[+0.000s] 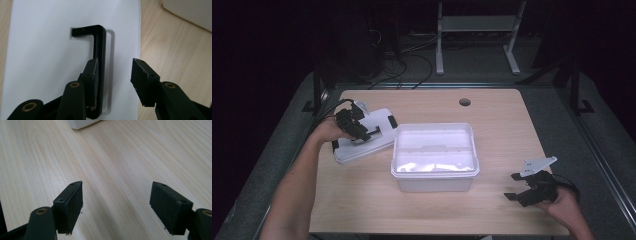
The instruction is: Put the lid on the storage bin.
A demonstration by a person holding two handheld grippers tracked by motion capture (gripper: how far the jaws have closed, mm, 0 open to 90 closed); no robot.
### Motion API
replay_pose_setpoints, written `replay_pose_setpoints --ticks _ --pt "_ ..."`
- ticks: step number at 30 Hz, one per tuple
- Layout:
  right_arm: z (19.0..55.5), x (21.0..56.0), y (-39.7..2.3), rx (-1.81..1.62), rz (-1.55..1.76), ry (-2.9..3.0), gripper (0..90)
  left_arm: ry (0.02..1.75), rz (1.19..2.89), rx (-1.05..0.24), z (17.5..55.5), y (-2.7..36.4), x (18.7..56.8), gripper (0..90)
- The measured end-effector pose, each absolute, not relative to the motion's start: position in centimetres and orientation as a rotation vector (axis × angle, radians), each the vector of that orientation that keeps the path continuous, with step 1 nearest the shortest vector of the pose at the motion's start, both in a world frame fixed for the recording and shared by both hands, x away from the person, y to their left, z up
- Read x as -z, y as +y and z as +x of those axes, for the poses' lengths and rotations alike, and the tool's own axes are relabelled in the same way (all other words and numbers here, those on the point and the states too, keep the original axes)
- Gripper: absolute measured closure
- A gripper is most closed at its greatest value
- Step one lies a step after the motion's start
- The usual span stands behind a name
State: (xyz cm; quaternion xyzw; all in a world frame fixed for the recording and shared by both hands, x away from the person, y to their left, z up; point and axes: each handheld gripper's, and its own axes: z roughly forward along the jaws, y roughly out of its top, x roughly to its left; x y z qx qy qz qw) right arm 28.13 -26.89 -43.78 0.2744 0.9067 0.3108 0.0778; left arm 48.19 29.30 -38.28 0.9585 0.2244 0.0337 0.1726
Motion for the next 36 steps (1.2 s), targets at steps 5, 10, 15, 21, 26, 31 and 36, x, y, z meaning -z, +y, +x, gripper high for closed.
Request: replay_pose_setpoints --ticks 5,10,15,21,26,31,36 --pt "28.1 43.8 -26.9 -0.931 0.821 2.715 26.2 0.646 2.752 -0.109 48.6 29.2 39.0 57.0" --pt "28.1 43.7 -26.8 -0.945 0.822 2.714 26.3 0.663 2.793 -0.139 48.8 29.2 39.4 61.7" --pt "27.9 43.6 -26.9 -0.947 0.826 2.712 26.3 0.685 2.821 -0.149 49.0 29.1 39.8 66.4" --pt "27.9 43.6 -27.0 -0.954 0.822 2.706 26.4 0.687 2.824 -0.171 48.8 29.0 39.3 76.9" --pt "27.9 43.6 -27.0 -0.956 0.826 2.706 26.6 0.692 2.790 -0.225 48.6 29.5 38.3 79.3" --pt "28.0 43.6 -26.9 -0.958 0.833 2.705 26.7 0.733 2.747 -0.262 48.6 30.2 37.4 84.4" --pt "28.1 43.6 -27.0 -0.965 0.835 2.700 27.0 0.739 2.755 -0.269 48.4 30.4 37.3 84.9"
